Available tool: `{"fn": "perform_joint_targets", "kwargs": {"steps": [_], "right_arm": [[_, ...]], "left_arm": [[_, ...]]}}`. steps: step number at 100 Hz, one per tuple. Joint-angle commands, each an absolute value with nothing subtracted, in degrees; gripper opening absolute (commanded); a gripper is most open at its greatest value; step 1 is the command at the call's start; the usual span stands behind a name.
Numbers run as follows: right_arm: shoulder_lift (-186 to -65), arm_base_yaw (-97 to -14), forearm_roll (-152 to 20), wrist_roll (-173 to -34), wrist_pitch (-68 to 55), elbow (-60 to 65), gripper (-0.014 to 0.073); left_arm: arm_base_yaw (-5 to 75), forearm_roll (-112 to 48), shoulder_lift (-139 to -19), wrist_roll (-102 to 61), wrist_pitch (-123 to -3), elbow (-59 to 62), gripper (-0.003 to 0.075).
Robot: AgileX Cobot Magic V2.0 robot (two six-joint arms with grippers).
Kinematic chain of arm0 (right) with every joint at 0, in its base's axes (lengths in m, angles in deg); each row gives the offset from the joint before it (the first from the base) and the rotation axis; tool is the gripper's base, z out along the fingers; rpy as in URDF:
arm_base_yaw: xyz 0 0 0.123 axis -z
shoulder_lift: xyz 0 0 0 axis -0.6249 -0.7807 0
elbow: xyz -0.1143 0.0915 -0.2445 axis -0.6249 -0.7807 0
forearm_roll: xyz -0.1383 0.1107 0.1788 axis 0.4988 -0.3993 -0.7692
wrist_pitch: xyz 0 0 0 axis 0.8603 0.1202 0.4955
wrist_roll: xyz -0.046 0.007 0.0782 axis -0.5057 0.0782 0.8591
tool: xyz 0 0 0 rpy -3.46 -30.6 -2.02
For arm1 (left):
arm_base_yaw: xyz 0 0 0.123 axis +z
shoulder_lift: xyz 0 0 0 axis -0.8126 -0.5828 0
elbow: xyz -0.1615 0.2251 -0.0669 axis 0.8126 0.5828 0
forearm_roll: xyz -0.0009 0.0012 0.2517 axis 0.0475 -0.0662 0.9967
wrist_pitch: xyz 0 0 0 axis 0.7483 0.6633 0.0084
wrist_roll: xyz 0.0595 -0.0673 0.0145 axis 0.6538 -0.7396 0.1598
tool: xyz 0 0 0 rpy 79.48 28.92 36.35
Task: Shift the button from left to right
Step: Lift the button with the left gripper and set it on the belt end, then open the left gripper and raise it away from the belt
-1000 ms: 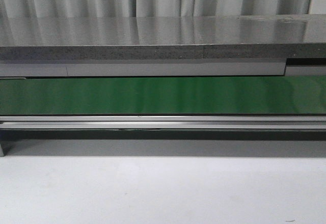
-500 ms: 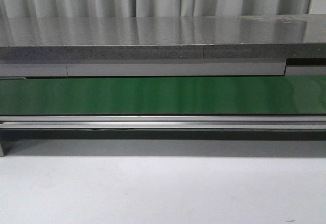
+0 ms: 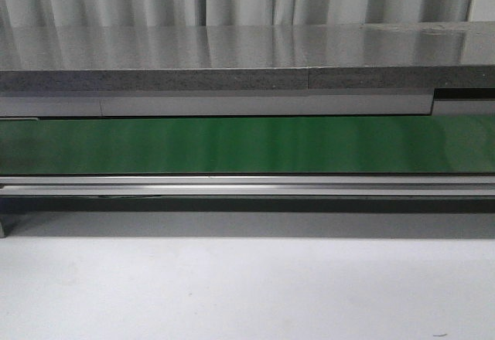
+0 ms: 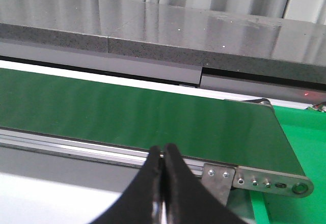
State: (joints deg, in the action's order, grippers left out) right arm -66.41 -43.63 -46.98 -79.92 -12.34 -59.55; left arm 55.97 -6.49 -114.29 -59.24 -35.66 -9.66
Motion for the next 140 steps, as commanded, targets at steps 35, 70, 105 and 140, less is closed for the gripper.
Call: {"fn": "perform_joint_targets", "kwargs": {"steps": [35,70,105,140], "right_arm": [[-65.46,-43.68,-46.73,-80.13,-16.84,-59.53,-0.0068],[-65.46,-43.68,-46.73,-80.13,-16.84,-59.53,-0.0068],[-65.46,-43.68,-46.73,-80.13,-16.84,-59.53,-0.0068],[-65.46,-43.68,-46.73,-80.13,-16.84,-59.53,-0.0068]], "left_arm": [[53.60,-9.80,-115.88,-56.81,-38.48,-11.64,0.0420],[53.60,-9.80,-114.85,-56.45,-34.51,-16.42,0.0641],[48.85,-9.80,-99.05,-56.45,-43.32,-9.71,0.0641],[46.36,-9.70,-71.58,-56.45,-58.59,11.19,0.0599]]}}
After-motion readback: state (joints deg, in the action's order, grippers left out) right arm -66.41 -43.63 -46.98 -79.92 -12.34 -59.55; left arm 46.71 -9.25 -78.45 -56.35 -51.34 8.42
